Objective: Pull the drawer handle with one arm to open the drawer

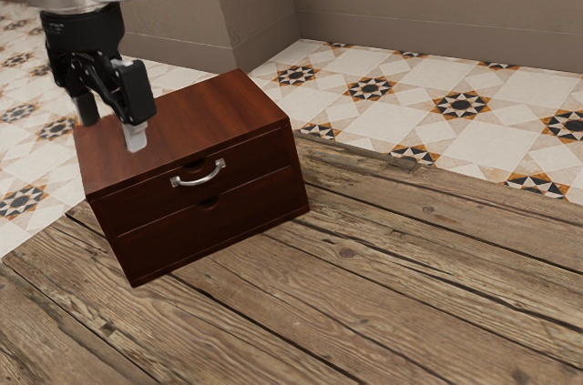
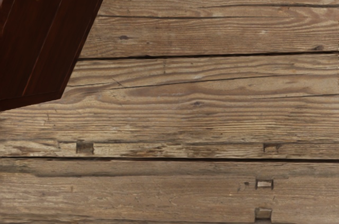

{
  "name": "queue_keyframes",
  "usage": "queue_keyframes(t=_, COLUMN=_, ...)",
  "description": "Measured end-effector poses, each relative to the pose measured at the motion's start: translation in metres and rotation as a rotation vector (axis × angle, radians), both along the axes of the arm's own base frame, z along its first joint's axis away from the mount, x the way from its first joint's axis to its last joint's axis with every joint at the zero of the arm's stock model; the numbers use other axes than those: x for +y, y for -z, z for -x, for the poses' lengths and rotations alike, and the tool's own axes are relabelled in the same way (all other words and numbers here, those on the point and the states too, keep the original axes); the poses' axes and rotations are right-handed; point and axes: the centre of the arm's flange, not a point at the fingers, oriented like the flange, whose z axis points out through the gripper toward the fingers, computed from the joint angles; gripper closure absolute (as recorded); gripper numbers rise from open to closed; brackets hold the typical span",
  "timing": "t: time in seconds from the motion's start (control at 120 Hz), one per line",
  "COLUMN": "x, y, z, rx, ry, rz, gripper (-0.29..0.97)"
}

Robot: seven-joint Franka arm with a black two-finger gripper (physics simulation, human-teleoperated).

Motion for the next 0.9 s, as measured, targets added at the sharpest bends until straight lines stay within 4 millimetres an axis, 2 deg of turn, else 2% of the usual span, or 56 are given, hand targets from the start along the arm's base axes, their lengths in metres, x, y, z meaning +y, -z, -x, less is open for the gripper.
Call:
queue_keyframes(t=0.292, x=-0.001, y=-0.012, z=-0.016, rx=-0.138, ry=0.052, rz=-0.010, gripper=0.00)
queue_keyframes(t=0.417, x=-0.017, y=-0.008, z=-0.027, rx=-0.165, ry=0.101, rz=0.021, gripper=0.00)
queue_keyframes(t=0.458, x=-0.022, y=0.004, z=-0.035, rx=-0.154, ry=0.116, rz=0.027, gripper=0.00)
queue_keyframes(t=0.508, x=-0.025, y=0.027, z=-0.047, rx=-0.128, ry=0.127, rz=0.030, gripper=0.00)
queue_keyframes(t=0.592, x=-0.020, y=0.058, z=-0.062, rx=-0.111, ry=0.127, rz=0.028, gripper=0.00)
queue_keyframes(t=0.792, x=0.013, y=0.090, z=-0.078, rx=-0.133, ry=0.090, rz=-0.029, gripper=0.00)
queue_keyframes(t=0.9, x=0.017, y=0.104, z=-0.082, rx=-0.144, ry=0.100, rz=-0.058, gripper=0.00)
